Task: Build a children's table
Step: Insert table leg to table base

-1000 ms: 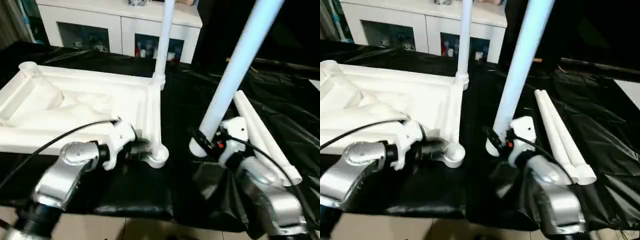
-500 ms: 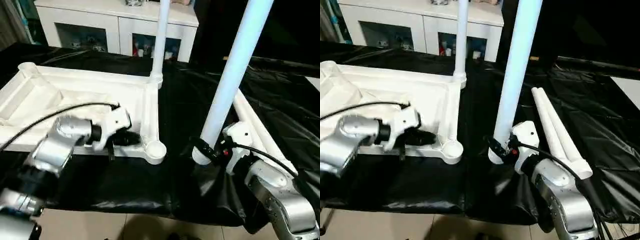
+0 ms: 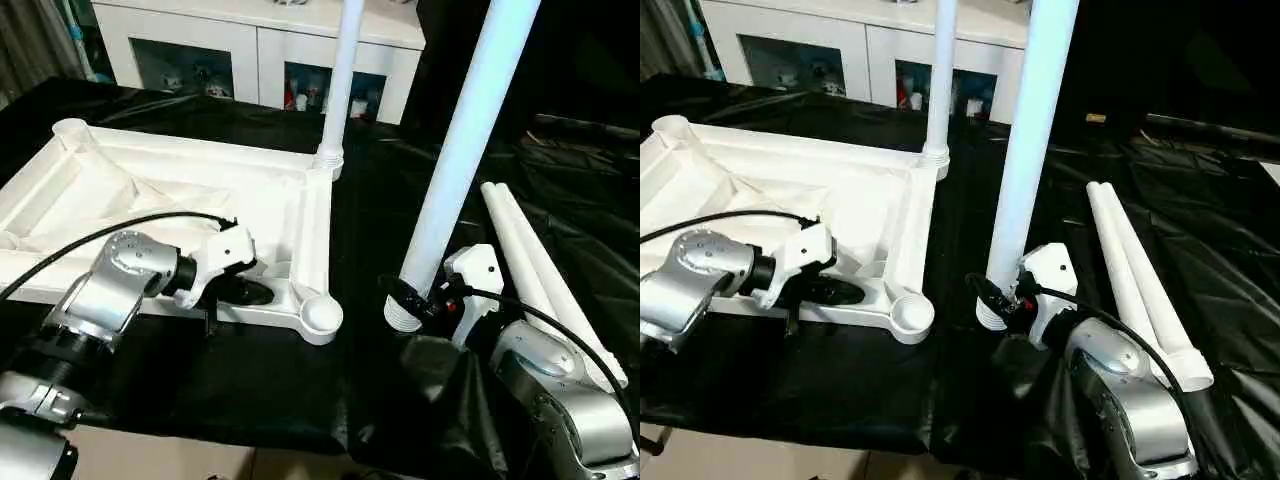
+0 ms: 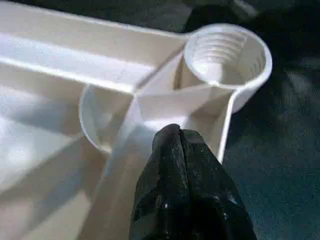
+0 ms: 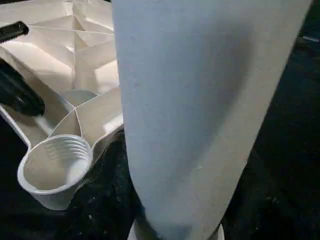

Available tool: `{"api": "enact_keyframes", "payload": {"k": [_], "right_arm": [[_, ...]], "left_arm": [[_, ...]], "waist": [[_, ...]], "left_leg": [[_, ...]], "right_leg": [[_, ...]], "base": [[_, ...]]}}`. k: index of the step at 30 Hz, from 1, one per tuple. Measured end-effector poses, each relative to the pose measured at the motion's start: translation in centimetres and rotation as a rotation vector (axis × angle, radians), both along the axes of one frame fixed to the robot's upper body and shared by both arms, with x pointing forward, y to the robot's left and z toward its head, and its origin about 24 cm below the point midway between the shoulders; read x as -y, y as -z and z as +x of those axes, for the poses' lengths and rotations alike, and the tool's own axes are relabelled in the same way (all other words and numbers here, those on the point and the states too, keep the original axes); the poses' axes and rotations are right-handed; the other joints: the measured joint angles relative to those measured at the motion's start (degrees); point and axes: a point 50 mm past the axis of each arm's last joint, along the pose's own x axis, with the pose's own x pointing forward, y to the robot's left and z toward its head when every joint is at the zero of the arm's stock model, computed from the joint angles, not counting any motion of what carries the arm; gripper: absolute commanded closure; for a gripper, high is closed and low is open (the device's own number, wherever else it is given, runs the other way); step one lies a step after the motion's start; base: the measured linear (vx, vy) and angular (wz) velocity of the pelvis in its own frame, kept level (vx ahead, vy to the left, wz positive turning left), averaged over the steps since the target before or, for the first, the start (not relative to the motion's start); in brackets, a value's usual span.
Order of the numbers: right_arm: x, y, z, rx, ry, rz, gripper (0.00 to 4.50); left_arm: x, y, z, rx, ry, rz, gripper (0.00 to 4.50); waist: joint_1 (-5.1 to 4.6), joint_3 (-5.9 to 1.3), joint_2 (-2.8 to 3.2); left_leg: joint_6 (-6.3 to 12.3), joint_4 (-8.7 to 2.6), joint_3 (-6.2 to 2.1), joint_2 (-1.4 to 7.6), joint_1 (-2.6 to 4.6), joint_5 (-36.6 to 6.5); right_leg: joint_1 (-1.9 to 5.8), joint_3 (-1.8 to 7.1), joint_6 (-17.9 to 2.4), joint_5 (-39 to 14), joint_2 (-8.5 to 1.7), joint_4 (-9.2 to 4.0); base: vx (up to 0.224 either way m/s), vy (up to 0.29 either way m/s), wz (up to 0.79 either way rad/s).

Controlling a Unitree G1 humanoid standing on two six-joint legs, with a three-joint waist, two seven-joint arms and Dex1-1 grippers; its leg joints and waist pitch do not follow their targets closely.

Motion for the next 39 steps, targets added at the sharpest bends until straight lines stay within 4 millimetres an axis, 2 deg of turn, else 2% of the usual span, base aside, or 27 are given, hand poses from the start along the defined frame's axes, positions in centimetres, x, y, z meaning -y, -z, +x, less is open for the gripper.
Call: {"api": "enact_keyframes", "payload": {"k": [1, 12, 29, 33, 39], "right_arm": [[0.0, 0.0, 0.0, 0.0, -0.001, 0.0, 2.65], [-0.4, 0.2, -0.1, -0.011, -0.014, 0.0, 2.65], [-0.7, 0.5, -0.3, -0.027, -0.02, 0.006, 2.65], [-0.6, 0.8, -0.5, -0.036, -0.013, 0.007, 2.65], [-1.0, 0.8, -0.4, -0.032, -0.007, 0.025, 2.65]], "left_arm": [[0.0, -0.1, 0.0, 0.003, -0.002, -0.01, 4.3], [0.4, -1.0, -0.6, -0.028, 0.043, -0.068, 3.51], [0.2, -0.5, -1.7, -0.038, 0.043, -0.043, 2.18], [0.6, -0.7, -1.3, 0.045, 0.022, -0.072, 1.83], [0.6, -0.2, -2.0, 0.109, -0.043, -0.101, 1.76]], "waist": [[-0.03, 0.0, 0.0], [0.16, 0.01, 0.01], [0.16, 0.03, 0.04], [0.2, 0.04, 0.06], [-0.11, 0.07, -0.09]], "left_leg": [[0.0, -0.01, 0.01, 0.0, 0.0, 0.0], [-0.19, -0.06, 0.02, 0.04, 0.06, 0.1], [-0.24, -0.13, 0.02, 0.08, -0.03, 0.13], [-0.24, -0.13, 0.02, 0.08, -0.05, 0.13], [-0.24, -0.24, 0.01, 0.1, -0.05, 0.13]], "right_leg": [[0.0, 0.01, 0.0, 0.0, 0.0, -0.02], [0.22, 0.06, 0.02, -0.01, -0.04, 0.08], [0.25, 0.06, 0.12, -0.06, -0.03, 0.04], [0.26, 0.06, 0.11, -0.06, -0.04, 0.01], [0.2, 0.05, 0.48, -0.29, -0.01, -0.01]], "base": [[0.0, 0.0, 0.0], [0.0, 0.0, 0.0], [0.0, 0.0, 0.0], [0.0, 0.0, 0.0], [0.0, 0.0, 0.0]]}}
